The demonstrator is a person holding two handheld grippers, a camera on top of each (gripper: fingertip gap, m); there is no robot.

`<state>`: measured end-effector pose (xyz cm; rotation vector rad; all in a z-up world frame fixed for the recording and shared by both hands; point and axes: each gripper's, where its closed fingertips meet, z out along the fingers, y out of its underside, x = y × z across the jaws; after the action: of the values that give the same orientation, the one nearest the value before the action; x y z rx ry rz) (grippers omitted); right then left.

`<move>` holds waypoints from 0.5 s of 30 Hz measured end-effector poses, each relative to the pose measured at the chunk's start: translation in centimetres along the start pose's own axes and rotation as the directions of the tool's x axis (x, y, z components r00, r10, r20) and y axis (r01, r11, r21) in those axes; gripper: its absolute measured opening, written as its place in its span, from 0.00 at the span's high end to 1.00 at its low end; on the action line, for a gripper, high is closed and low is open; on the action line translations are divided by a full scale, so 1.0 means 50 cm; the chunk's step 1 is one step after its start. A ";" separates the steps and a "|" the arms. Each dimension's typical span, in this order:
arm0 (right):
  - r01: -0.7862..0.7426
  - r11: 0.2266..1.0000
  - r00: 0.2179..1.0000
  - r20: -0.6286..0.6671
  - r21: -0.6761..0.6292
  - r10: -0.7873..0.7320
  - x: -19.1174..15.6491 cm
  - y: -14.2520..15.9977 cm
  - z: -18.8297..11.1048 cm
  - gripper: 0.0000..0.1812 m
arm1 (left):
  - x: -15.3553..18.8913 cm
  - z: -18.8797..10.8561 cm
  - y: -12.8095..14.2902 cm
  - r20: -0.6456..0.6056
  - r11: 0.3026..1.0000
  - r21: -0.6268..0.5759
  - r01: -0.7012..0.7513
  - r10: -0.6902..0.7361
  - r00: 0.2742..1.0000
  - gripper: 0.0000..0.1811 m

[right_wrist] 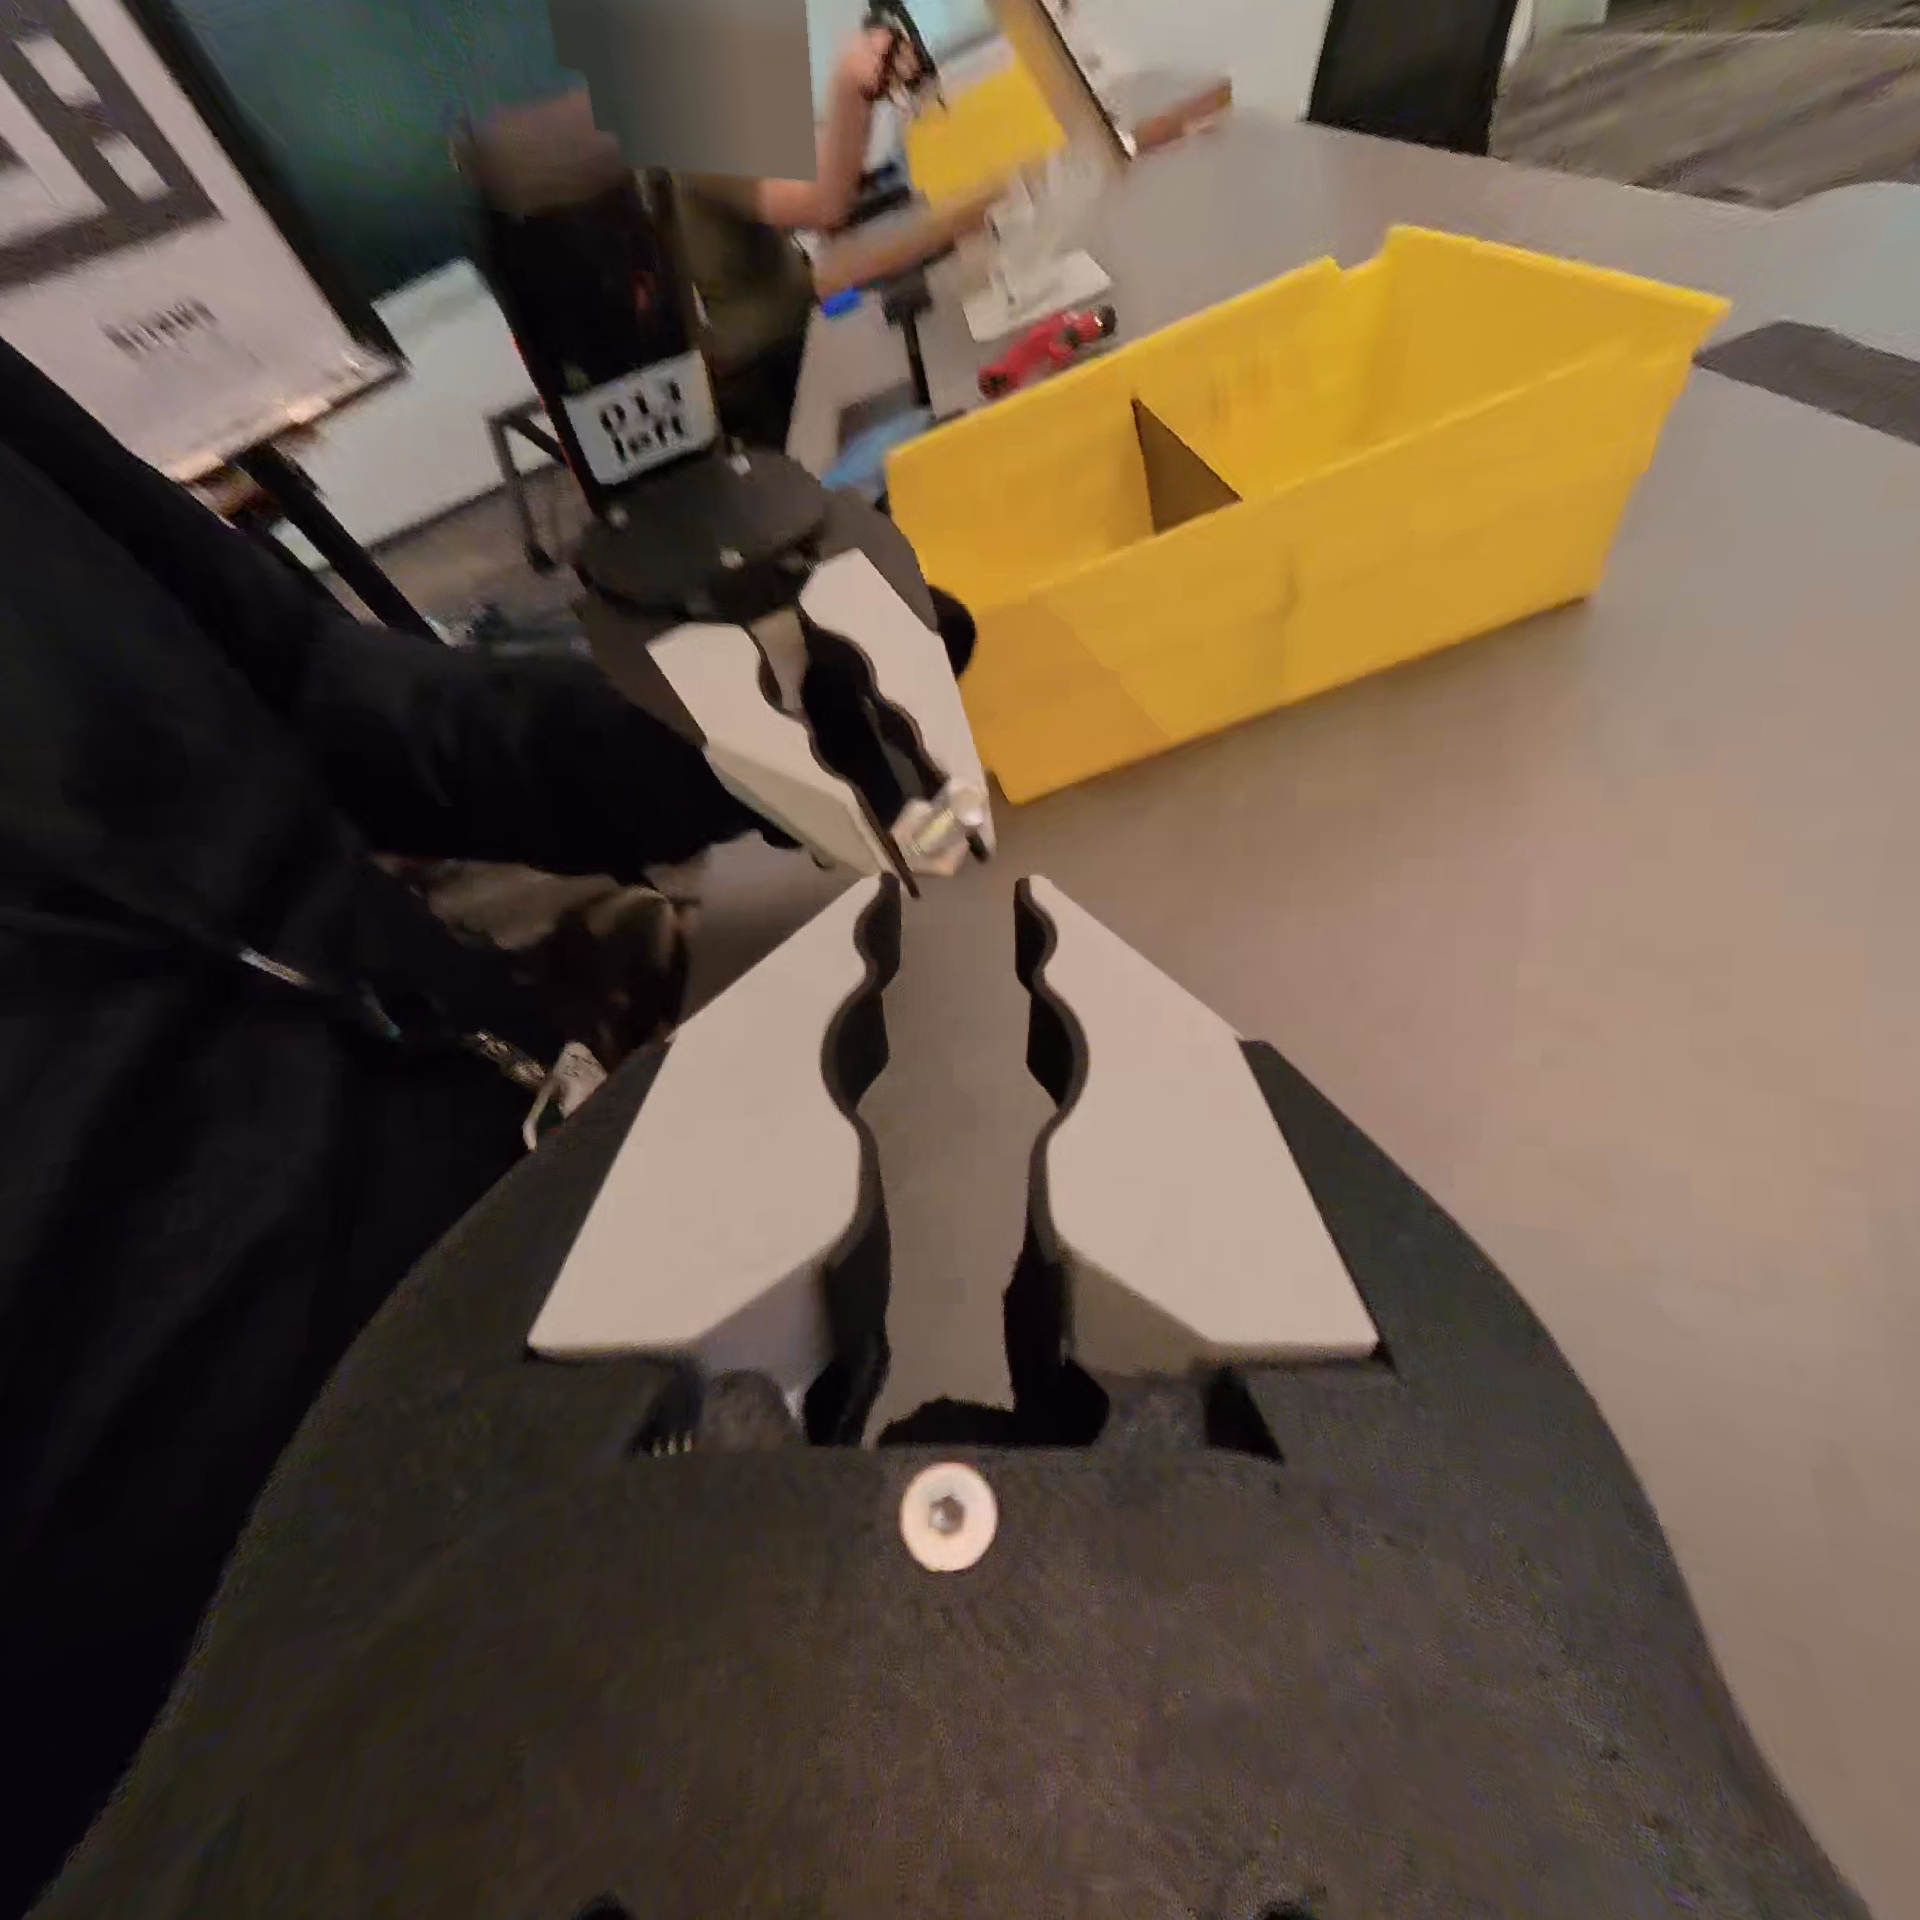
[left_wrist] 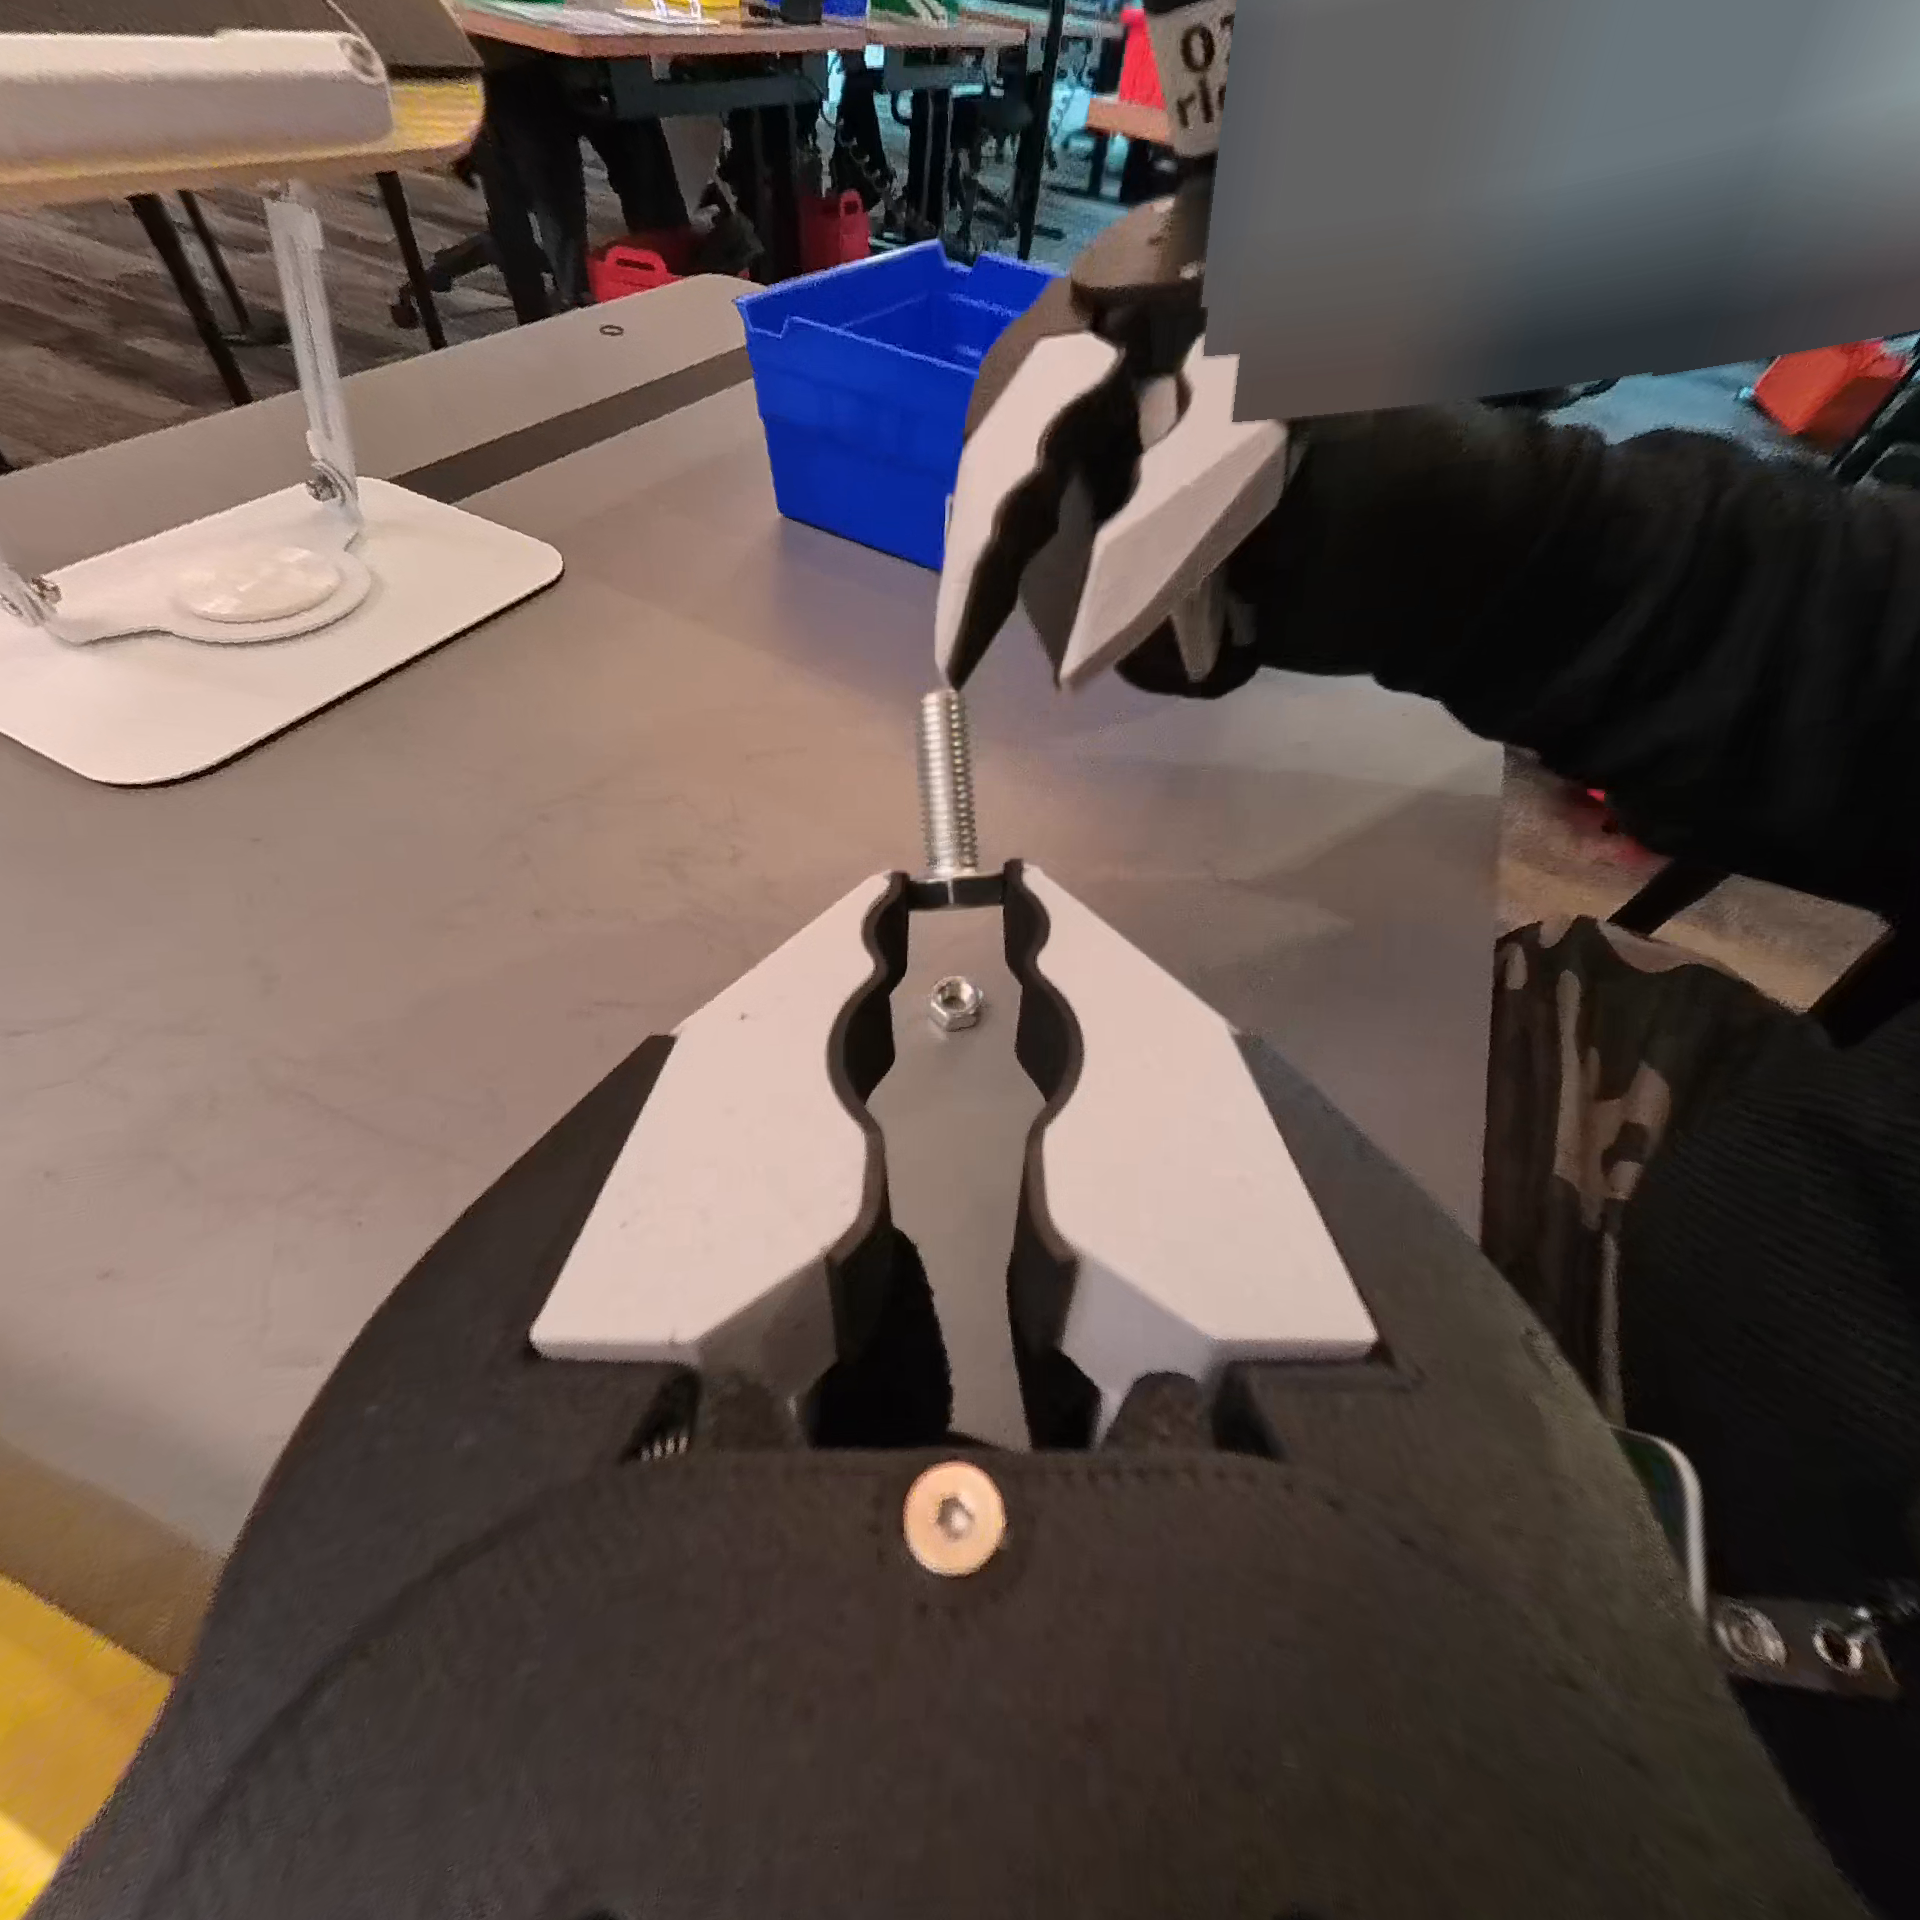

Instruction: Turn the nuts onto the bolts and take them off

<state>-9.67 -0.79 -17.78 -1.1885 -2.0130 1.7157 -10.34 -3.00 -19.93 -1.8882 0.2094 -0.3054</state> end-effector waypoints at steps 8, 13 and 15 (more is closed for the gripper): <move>-0.035 0.999 0.997 0.072 -0.016 0.036 -0.028 0.013 0.048 0.94 | 0.026 0.020 0.008 -0.015 0.998 -0.031 -0.048 0.047 0.999 0.91; -0.006 1.000 0.999 0.050 -0.021 0.007 -0.030 0.010 0.049 0.96 | 0.027 0.022 0.009 -0.021 0.999 -0.032 -0.042 0.041 0.999 0.91; 0.001 1.000 0.999 0.044 -0.028 0.000 -0.029 0.011 0.051 0.96 | 0.027 0.023 0.011 -0.023 0.999 -0.035 -0.041 0.040 0.999 0.91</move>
<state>-10.14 -3.66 -18.56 -1.1690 -2.0684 1.7338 -8.72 -2.56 -20.68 -1.9136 0.2695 -0.2976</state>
